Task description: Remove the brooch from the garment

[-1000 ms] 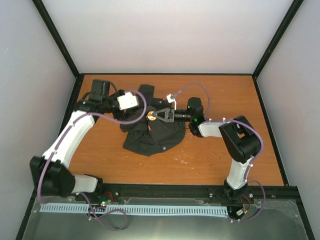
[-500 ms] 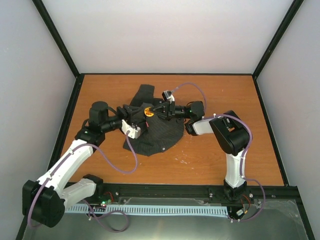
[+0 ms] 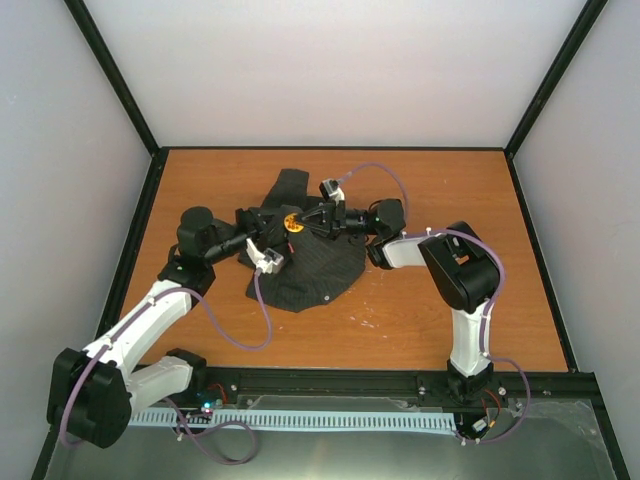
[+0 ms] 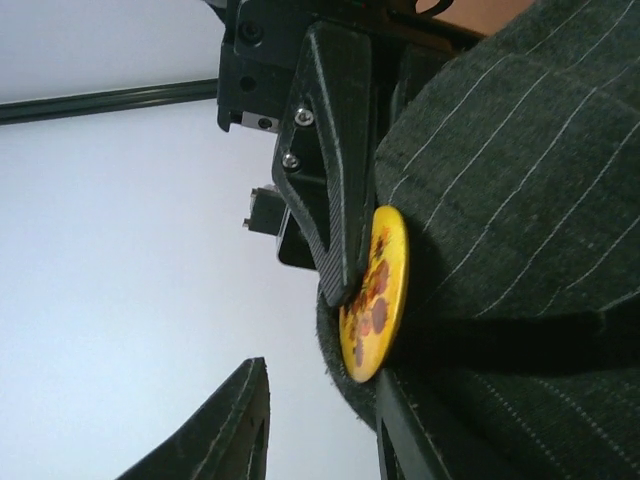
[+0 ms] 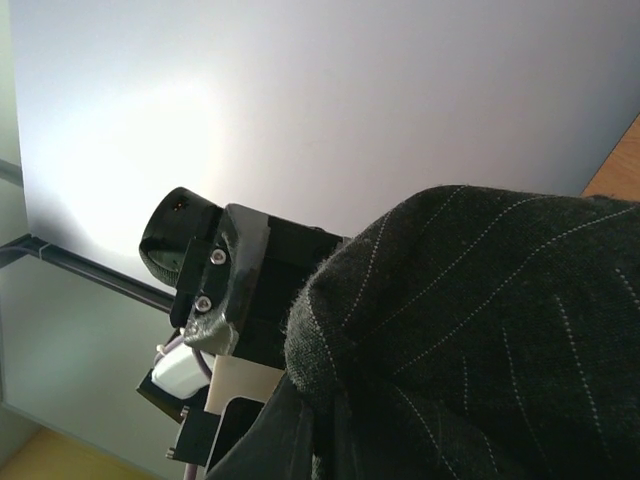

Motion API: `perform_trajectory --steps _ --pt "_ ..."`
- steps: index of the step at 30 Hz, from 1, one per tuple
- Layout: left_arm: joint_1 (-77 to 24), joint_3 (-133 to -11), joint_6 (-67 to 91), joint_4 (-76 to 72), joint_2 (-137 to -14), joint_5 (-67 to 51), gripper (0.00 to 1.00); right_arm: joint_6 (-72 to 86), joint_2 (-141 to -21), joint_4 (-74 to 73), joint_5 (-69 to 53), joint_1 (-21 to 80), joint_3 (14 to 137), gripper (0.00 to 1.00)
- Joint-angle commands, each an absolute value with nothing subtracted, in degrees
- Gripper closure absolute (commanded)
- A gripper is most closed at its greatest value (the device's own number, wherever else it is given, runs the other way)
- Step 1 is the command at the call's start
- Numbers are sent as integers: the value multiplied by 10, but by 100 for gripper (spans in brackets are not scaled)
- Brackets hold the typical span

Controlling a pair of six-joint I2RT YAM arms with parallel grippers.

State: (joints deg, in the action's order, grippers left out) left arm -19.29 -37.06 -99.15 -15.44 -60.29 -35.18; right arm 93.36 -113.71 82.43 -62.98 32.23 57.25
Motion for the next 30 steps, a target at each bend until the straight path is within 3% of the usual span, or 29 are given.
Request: perform_trajectory --steps 1,8,19,25,27,30 --pt "-199 -358 -1028 -183 -588 -395 70 906 -1113 803 -618 330 587 97" --pt "-199 -340 -1042 -170 -569 -417 75 884 -1103 763 -607 333 590 97" --pt "-199 -346 -1027 -181 -579 -395 99 840 -1088 699 -612 335 588 97" --pt "-200 -376 -985 -89 -572 -385 99 805 -1076 653 -611 326 597 97" --pt "-203 -393 -970 -48 -576 -366 91 789 -1070 629 -610 324 600 97" --pt "-203 -395 -947 -47 -576 -350 67 760 -1063 588 -607 325 605 97"
